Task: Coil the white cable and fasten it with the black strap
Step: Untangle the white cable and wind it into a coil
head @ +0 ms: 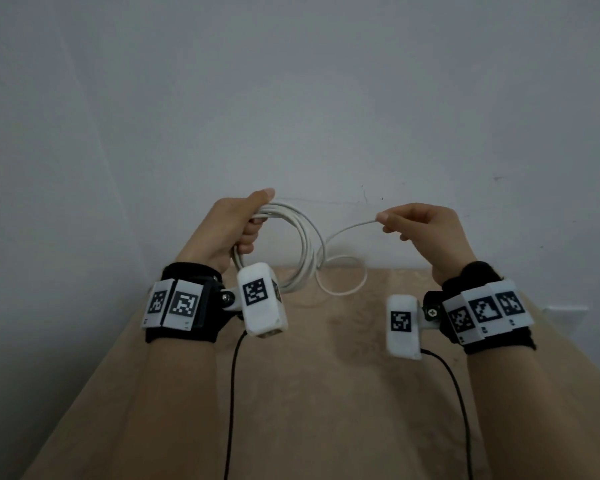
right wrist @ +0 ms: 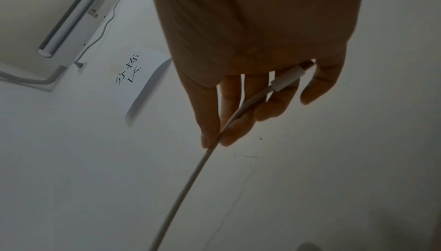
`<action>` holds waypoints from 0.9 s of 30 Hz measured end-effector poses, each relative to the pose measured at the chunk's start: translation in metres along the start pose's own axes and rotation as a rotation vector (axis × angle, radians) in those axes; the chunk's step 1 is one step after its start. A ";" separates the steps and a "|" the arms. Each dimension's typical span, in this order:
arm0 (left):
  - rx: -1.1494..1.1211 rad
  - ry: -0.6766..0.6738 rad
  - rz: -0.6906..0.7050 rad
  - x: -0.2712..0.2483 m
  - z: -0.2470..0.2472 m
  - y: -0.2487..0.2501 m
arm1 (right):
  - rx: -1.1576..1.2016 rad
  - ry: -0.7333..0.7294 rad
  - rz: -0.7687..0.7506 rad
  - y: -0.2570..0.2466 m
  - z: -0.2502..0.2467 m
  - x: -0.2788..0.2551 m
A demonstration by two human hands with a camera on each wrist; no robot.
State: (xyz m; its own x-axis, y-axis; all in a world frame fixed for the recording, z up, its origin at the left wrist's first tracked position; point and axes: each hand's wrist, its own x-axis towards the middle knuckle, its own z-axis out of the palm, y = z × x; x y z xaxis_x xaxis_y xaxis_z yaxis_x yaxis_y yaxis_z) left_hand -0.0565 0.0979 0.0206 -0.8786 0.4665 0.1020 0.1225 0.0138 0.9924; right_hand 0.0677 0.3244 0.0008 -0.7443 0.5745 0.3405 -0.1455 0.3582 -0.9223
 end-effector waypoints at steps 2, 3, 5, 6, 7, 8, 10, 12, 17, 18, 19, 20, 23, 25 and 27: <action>-0.006 -0.047 0.000 -0.001 0.007 0.001 | 0.017 -0.026 -0.021 0.000 0.006 0.000; -0.008 -0.072 0.000 -0.001 0.013 0.002 | 0.026 -0.050 -0.028 0.000 0.011 -0.001; -0.006 -0.117 0.008 -0.004 0.026 0.005 | 0.029 -0.118 -0.038 0.000 0.023 -0.003; -0.005 -0.131 0.017 -0.005 0.032 0.006 | 0.026 -0.167 -0.034 0.000 0.029 -0.005; -0.006 -0.137 0.026 -0.006 0.038 0.007 | 0.023 -0.229 -0.021 0.001 0.035 -0.007; -0.010 -0.133 0.033 -0.007 0.042 0.008 | 0.011 -0.304 0.000 0.002 0.039 -0.008; -0.028 -0.092 0.031 -0.007 0.046 0.008 | 0.009 -0.475 0.066 0.004 0.046 -0.012; -0.044 -0.015 0.018 -0.006 0.043 0.008 | 0.128 -0.589 0.192 0.002 0.050 -0.015; -0.124 0.231 0.010 0.001 0.026 0.004 | 0.320 -0.446 0.205 -0.004 0.046 -0.011; -0.146 0.268 0.013 0.002 0.023 0.003 | 0.264 -0.421 0.156 -0.004 0.045 -0.011; -0.168 0.295 0.014 0.002 0.020 0.003 | 0.201 -0.414 0.122 -0.004 0.045 -0.011; -0.188 0.310 0.015 0.003 0.018 0.002 | 0.140 -0.433 0.108 -0.004 0.046 -0.012; -0.191 0.294 0.019 0.003 0.019 0.002 | -0.030 -0.482 -0.005 0.001 0.055 -0.015; -0.172 0.279 0.026 0.002 0.021 0.003 | 0.034 -0.516 -0.056 0.001 0.060 -0.018; -0.175 0.270 0.028 0.002 0.021 0.004 | 0.188 -0.586 -0.005 0.000 0.060 -0.019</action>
State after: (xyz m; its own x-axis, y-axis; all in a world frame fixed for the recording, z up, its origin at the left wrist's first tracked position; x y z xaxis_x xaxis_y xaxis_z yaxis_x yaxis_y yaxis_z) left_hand -0.0478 0.1176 0.0235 -0.9696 0.2127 0.1208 0.0876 -0.1588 0.9834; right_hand 0.0431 0.2692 -0.0168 -0.9701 0.0544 0.2365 -0.2222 0.1932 -0.9557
